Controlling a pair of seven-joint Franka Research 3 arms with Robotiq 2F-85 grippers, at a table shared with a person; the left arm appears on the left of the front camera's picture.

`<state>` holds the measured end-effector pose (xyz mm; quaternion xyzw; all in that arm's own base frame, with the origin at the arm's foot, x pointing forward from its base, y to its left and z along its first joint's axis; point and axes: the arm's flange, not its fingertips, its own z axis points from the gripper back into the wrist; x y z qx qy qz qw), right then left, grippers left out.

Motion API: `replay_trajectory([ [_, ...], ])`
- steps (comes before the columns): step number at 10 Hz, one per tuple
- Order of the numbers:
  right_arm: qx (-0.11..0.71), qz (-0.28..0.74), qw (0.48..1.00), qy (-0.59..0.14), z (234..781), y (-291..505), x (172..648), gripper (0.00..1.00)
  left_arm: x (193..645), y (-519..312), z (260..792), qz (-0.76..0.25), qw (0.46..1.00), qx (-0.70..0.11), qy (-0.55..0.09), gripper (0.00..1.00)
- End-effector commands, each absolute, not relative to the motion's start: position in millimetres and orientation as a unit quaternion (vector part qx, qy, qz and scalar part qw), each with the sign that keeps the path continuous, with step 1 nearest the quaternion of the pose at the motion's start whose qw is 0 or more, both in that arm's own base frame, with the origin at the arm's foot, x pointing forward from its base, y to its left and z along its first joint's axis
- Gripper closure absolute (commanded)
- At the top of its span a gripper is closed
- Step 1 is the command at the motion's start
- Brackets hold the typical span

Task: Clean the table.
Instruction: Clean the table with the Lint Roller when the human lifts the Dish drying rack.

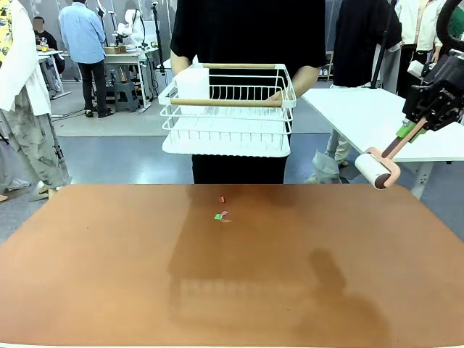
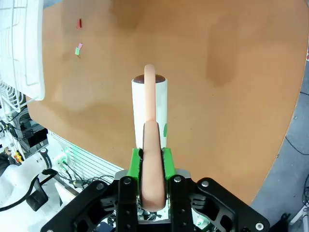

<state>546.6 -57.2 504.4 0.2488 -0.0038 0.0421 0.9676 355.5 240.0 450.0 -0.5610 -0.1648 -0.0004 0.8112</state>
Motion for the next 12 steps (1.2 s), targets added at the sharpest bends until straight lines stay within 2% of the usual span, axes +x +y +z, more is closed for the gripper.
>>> replay_trajectory([
  [1,0.289,-0.037,0.954,-0.067,522,-62,536,0.78,351,242,450,-0.004,0.808,-0.565,-0.167,0.00],
  [2,0.249,0.042,0.968,-0.004,504,-57,547,0.78,351,242,450,-0.004,0.808,-0.565,-0.167,0.00],
  [4,0.249,0.042,0.968,-0.004,504,-57,547,0.78,351,242,450,-0.004,0.808,-0.565,-0.167,0.00],
  [5,0.260,0.025,0.965,-0.017,508,-62,548,0.78,351,242,450,-0.004,0.808,-0.565,-0.167,0.00],
  [7,0.353,0.032,0.935,-0.028,466,-66,581,0.78,351,242,450,-0.004,0.808,-0.565,-0.167,0.00],
  [8,0.371,0.033,0.927,-0.033,447,-52,590,0.78,351,242,450,-0.004,0.808,-0.565,-0.167,0.00],
  [10,0.382,0.019,0.924,0.007,407,-23,608,0.78,351,242,450,-0.004,0.808,-0.565,-0.167,0.00],
  [12,0.383,0.001,0.924,-0.008,381,-15,620,0.78,351,242,450,-0.004,0.808,-0.565,-0.167,0.00],
])
